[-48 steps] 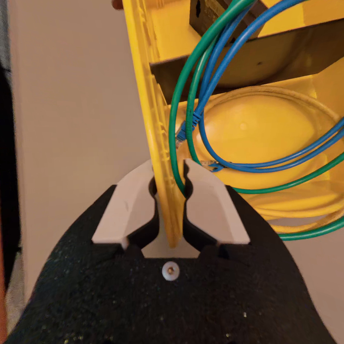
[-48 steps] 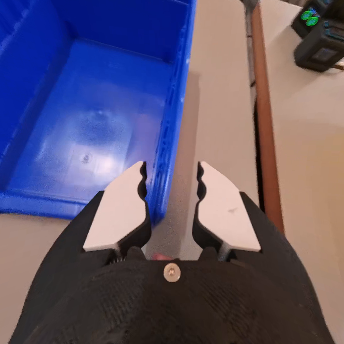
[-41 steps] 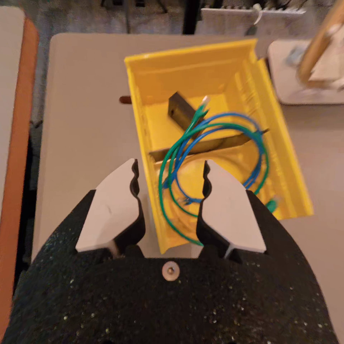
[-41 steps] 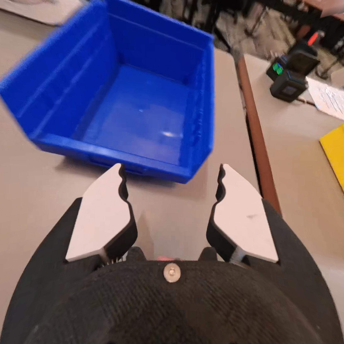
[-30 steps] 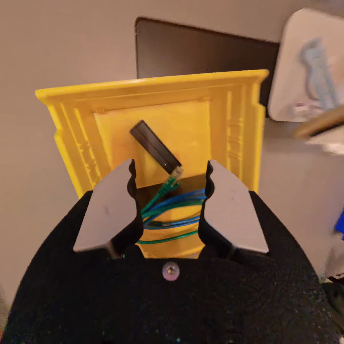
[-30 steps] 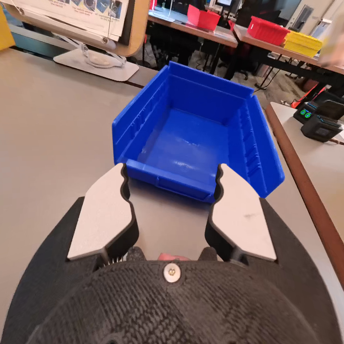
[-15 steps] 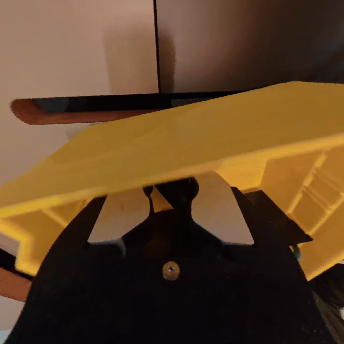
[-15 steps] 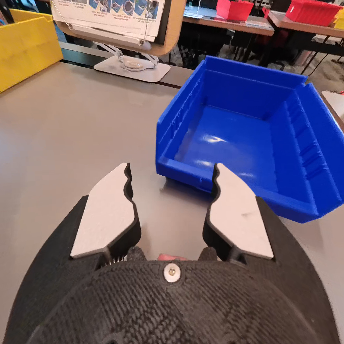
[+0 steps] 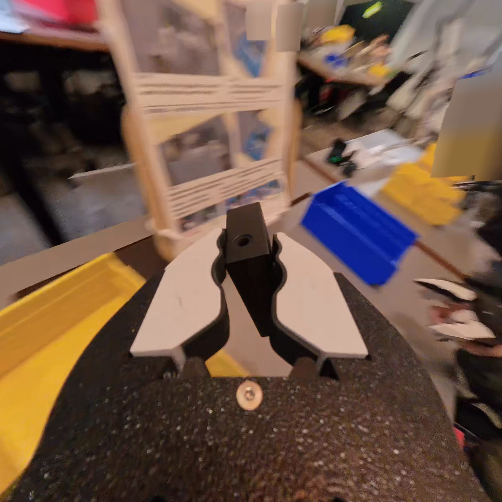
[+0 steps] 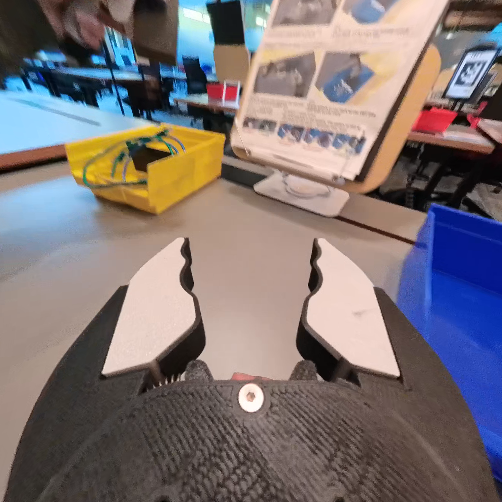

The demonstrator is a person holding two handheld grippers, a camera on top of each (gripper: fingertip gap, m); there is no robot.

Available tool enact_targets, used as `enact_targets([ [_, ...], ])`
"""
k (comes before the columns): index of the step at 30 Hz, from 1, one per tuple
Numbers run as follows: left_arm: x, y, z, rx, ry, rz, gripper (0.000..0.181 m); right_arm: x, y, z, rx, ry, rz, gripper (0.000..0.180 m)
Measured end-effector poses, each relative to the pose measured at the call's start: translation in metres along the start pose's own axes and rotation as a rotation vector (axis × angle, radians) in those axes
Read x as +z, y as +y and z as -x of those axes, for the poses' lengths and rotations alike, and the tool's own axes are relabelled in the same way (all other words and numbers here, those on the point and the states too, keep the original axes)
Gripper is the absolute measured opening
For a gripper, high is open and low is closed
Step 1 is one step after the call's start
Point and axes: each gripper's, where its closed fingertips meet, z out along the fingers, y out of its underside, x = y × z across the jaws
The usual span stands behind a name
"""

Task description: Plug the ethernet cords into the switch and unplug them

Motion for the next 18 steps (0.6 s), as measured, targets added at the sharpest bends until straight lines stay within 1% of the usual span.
enact_targets([
  [1, 0.001, 0.007, -0.033, 0.002, 0.088, -0.052, 0.031, 0.008, -0.010, 0.014, 0.007, -0.001, -0.045, 0.087],
  [2, 0.002, 0.015, -0.062, -0.012, 0.164, -0.109, 0.031, 0.017, -0.019, 0.031, -0.002, -0.015, -0.076, 0.092],
  [4, 0.005, 0.036, -0.113, -0.085, 0.310, -0.219, 0.033, 0.038, -0.033, 0.058, -0.067, 0.008, -0.126, 0.103],
  [6, 0.005, 0.056, -0.150, -0.178, 0.439, -0.340, 0.031, 0.055, -0.046, 0.080, -0.142, 0.026, -0.186, 0.109],
  [9, 0.004, 0.088, -0.180, -0.316, 0.603, -0.446, 0.031, 0.072, -0.056, 0.096, -0.253, 0.044, -0.253, 0.112],
  [11, 0.010, 0.113, -0.190, -0.345, 0.677, -0.438, 0.031, 0.077, -0.061, 0.107, -0.323, 0.003, -0.298, 0.114],
  [13, 0.015, 0.129, -0.194, -0.358, 0.764, -0.420, 0.030, 0.079, -0.061, 0.108, -0.425, 0.005, -0.334, 0.104],
  [15, 0.021, 0.132, -0.188, -0.397, 0.835, -0.425, 0.029, 0.085, -0.052, 0.115, -0.558, -0.041, -0.328, 0.079],
  [16, 0.023, 0.133, -0.186, -0.406, 0.873, -0.427, 0.029, 0.088, -0.051, 0.112, -0.596, -0.024, -0.328, 0.078],
  [18, 0.031, 0.135, -0.178, -0.439, 0.897, -0.426, 0.028, 0.094, -0.045, 0.105, -0.611, -0.034, -0.277, 0.077],
])
